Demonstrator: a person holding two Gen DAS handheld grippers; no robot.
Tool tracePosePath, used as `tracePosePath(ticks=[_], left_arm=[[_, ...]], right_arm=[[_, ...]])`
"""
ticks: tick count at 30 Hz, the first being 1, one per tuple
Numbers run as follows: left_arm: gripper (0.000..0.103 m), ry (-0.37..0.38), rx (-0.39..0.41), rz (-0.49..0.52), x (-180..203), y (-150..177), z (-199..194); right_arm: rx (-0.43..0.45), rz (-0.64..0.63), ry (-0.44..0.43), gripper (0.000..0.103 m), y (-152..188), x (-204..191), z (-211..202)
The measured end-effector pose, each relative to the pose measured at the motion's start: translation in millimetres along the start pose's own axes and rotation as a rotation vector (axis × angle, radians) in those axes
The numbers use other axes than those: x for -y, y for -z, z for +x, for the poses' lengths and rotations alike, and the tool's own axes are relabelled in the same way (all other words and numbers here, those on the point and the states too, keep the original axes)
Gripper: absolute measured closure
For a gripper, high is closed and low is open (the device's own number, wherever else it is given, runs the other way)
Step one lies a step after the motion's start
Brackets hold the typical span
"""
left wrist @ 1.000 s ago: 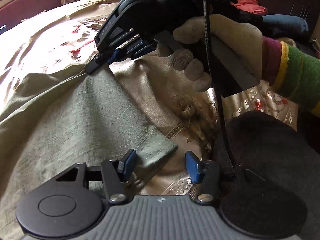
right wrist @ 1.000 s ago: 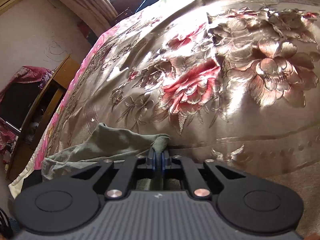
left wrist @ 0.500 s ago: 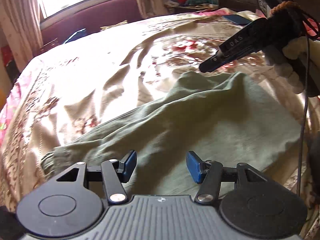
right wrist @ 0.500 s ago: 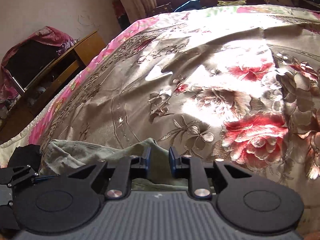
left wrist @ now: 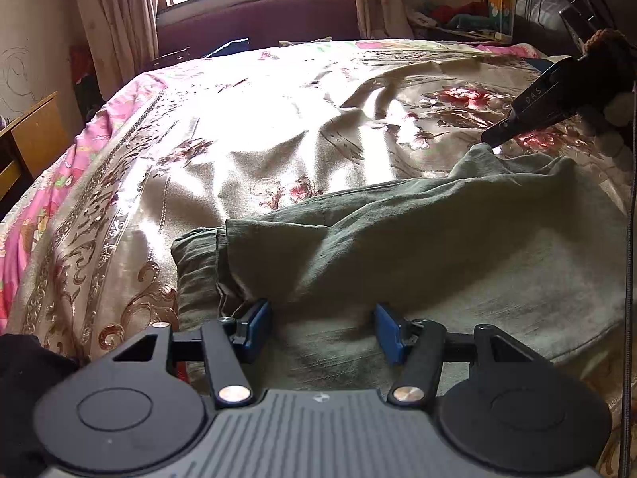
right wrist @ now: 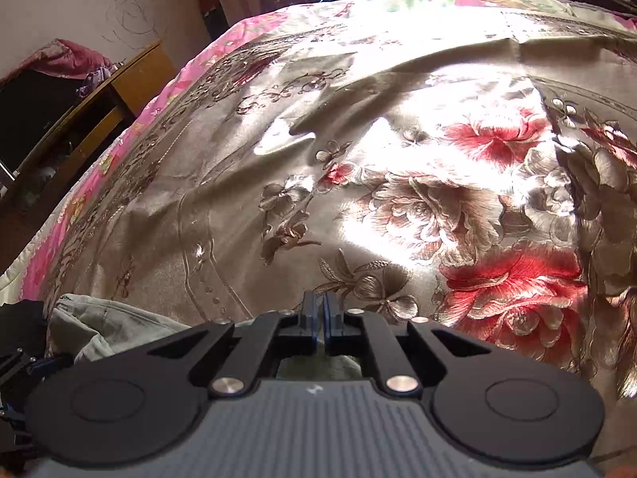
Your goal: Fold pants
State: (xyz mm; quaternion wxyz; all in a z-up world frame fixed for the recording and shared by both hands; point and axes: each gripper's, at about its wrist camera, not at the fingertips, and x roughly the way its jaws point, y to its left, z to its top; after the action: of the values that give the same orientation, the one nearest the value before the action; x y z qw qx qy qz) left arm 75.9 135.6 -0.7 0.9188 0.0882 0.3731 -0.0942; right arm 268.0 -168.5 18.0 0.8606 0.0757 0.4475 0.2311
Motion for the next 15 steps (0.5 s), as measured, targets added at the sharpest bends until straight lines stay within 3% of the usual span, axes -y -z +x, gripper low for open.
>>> tracePosePath(ticks=[5,10,12,13,14,15], left_arm=[[0.033,-0.053,0.019,-0.010,-6,4,-15],[0.033,-0.069,0.011,-0.036,-9,12,-20],[0.033,-0.075,0.011,-0.055,-10,14,-22],[0.033,-0.077,0.011,-0.065,-10,16,-23],[0.033,-0.079,0.011,-0.070,-11,17,-24],[0.033,-0.084,0.014,-0.073,-11,19,-25]], right_arm=[[0.071,-0.127,-0.045,0.094,15,-50,-16],[0.039,-0.250,-0.268,0.093,29,-109,-11],[0.001,-0.315,-0.338,0.082,29,-136,4],[-0.006,-0.352,-0.365,0.067,30,-149,12],[-0.008,-0.381,-0.384,0.062,30,-159,19],[-0.013,-0.422,-0.406,0.062,31,-174,30]])
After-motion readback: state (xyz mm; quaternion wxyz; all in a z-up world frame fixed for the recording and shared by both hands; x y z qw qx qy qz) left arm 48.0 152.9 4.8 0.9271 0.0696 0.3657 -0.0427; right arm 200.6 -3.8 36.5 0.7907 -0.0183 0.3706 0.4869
